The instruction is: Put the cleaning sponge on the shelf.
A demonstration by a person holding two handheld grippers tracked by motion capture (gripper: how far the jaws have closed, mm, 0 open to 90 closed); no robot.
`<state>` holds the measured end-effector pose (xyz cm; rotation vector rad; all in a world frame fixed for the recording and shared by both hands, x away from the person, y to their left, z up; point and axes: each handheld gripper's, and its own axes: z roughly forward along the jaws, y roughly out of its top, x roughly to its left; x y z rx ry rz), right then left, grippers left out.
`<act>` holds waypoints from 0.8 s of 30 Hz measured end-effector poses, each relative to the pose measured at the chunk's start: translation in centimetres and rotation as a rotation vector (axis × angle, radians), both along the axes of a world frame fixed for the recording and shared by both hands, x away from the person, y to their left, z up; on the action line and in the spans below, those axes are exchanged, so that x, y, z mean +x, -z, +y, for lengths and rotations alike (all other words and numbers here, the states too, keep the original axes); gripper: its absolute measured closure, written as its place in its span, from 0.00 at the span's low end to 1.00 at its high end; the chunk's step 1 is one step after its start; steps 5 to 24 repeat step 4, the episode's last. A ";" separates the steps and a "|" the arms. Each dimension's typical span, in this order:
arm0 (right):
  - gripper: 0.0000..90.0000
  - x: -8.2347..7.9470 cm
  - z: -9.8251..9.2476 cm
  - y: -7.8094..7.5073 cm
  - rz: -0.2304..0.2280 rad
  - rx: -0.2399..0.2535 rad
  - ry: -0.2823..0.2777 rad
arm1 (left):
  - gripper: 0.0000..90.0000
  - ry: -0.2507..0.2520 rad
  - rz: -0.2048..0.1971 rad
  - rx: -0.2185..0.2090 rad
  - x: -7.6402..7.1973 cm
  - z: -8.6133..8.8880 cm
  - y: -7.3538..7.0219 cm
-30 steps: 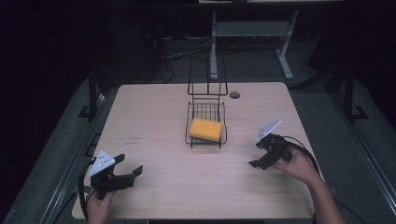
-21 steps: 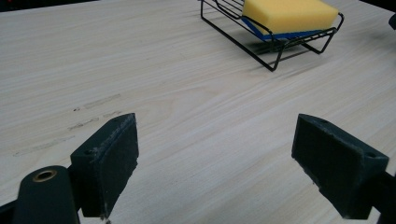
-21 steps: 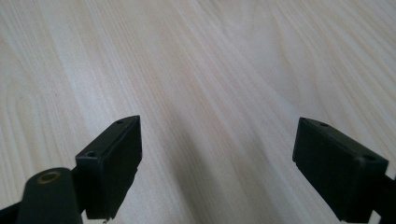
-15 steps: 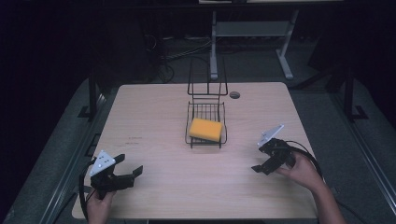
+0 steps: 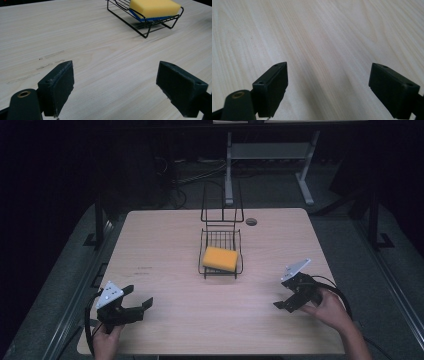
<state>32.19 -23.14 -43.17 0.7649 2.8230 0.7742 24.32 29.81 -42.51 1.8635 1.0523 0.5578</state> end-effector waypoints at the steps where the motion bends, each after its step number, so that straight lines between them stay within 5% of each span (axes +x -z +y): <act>1: 0.17 -0.2 0.0 -0.1 -0.004 0.002 -0.002 | 0.16 0.000 0.000 0.000 0.0 0.0 0.0; 24: 0.17 -0.9 0.0 -0.2 -0.013 0.005 -0.001 | 0.16 0.002 -0.004 -0.001 0.0 0.0 0.0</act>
